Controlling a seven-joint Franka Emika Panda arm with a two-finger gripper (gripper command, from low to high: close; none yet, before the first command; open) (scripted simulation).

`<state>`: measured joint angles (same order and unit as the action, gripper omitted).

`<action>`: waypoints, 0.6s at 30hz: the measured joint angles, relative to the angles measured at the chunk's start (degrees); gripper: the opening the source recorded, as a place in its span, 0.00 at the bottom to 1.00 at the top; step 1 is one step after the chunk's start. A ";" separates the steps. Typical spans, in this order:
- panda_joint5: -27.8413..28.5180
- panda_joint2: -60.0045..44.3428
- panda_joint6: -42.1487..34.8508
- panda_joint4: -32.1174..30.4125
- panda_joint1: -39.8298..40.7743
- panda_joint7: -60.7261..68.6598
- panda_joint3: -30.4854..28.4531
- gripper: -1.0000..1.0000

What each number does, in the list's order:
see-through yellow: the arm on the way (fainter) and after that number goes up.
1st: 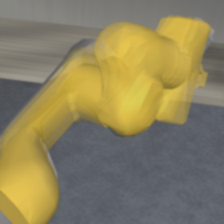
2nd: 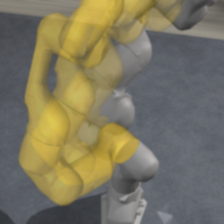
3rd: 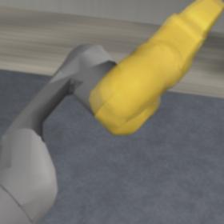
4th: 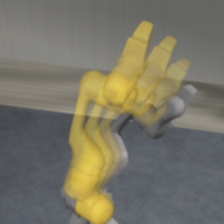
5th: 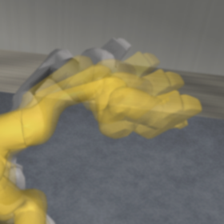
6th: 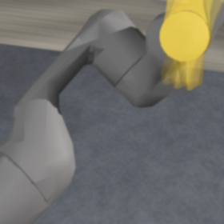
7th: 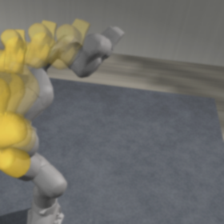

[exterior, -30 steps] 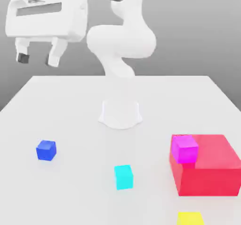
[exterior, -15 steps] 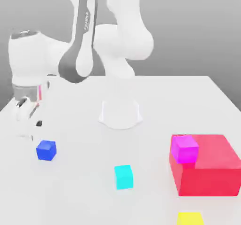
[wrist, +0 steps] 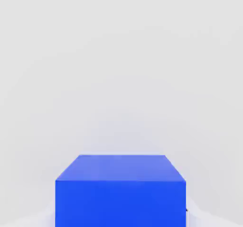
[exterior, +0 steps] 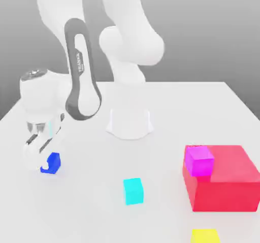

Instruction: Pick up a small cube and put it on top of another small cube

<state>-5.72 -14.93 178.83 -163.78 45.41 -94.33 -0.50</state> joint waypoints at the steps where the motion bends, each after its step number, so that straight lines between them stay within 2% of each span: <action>1: 0.30 1.34 -1.09 -0.22 -0.24 -0.30 -0.29 0.00; 8: 5.38 14.39 -12.11 -2.37 -1.57 -3.94 -2.57 0.00; 10: 5.93 13.72 -14.90 0.41 -2.19 -4.32 0.70 0.00; 13: 7.15 10.75 -18.86 6.19 -10.79 -5.16 5.53 0.00; 18: 10.31 5.52 -25.00 16.34 -19.08 -7.34 12.64 0.00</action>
<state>4.59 -9.41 153.83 -147.44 26.33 -101.67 12.14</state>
